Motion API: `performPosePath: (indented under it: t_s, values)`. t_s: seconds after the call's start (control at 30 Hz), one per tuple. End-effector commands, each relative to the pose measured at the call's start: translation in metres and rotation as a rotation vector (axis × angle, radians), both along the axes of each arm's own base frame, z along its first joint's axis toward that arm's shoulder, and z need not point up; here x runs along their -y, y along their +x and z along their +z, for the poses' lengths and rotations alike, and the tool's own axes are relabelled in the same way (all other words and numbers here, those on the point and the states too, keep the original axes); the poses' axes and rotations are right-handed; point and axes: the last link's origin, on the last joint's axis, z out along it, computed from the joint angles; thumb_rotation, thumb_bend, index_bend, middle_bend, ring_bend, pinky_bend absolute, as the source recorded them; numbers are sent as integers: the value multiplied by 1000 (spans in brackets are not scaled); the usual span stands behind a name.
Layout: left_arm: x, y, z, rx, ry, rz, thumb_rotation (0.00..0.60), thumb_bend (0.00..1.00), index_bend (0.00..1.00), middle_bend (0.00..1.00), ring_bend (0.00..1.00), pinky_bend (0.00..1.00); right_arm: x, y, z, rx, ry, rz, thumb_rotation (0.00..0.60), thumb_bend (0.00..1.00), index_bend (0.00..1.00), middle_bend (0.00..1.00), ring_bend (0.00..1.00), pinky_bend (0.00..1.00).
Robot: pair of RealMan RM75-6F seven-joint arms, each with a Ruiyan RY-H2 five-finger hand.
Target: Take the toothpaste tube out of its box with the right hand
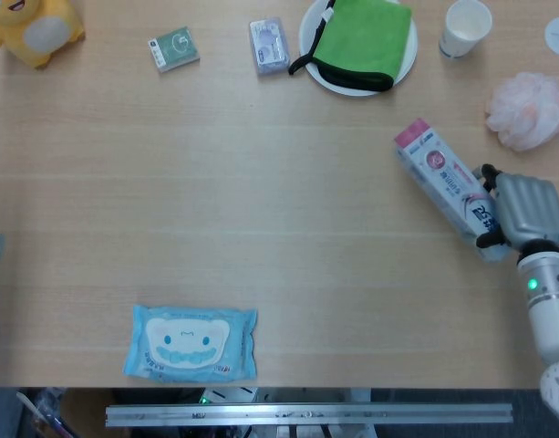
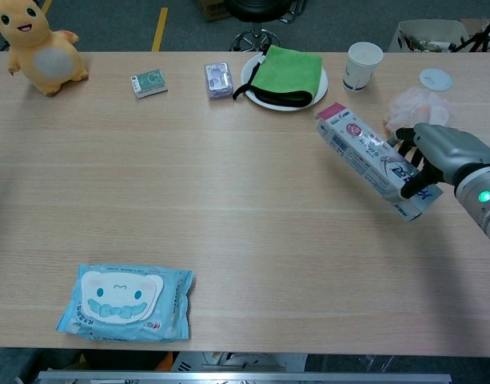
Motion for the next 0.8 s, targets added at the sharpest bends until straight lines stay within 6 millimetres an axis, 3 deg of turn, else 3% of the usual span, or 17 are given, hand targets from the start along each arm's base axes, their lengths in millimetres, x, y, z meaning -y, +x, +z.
performPosePath:
  t_s: [0.03,0.5,0.8]
  values:
    - [-1,2,0,-2,-2,-5,528,246,69,0,95,269,9,13,11,12,71,-1,600,198,414,501,428,689]
    - [-4,3,-1,4,1,-10,524,246,69,0,95,269,41,29,44,-235,261,1,600,211,424,508,436,691]
    - [-3,2,0,9,6,-12,527,246,69,0,95,269,49,39,54,-322,329,6,600,215,427,511,440,693]
